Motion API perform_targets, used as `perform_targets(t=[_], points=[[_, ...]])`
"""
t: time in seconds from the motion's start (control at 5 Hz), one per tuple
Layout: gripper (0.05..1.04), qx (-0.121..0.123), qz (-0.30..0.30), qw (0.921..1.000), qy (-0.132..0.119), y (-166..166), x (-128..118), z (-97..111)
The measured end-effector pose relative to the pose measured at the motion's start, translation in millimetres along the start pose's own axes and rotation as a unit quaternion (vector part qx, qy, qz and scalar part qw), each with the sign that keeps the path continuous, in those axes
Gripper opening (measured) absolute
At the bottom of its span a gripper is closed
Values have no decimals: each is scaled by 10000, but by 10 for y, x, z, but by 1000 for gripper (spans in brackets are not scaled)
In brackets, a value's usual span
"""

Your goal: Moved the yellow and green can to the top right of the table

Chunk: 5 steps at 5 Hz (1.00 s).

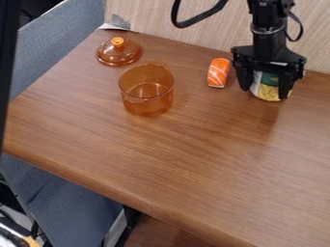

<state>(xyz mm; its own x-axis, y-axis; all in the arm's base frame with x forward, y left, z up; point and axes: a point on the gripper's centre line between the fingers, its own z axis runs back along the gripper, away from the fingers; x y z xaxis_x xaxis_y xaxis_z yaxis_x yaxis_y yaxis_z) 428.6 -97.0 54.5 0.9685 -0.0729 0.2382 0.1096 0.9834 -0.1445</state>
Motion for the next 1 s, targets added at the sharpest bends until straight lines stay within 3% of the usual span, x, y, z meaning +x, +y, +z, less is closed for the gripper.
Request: perform_targets(t=[0.2,0.4,0.8,1.0], points=[[1001,-12,77,10000,13,52,-8,1],[1001,-78,81,9999,-55,52,-30,149],[1001,90,160,9985,-510,86,-60,769],[1001,87,148,9984,-540,82,-58,796]])
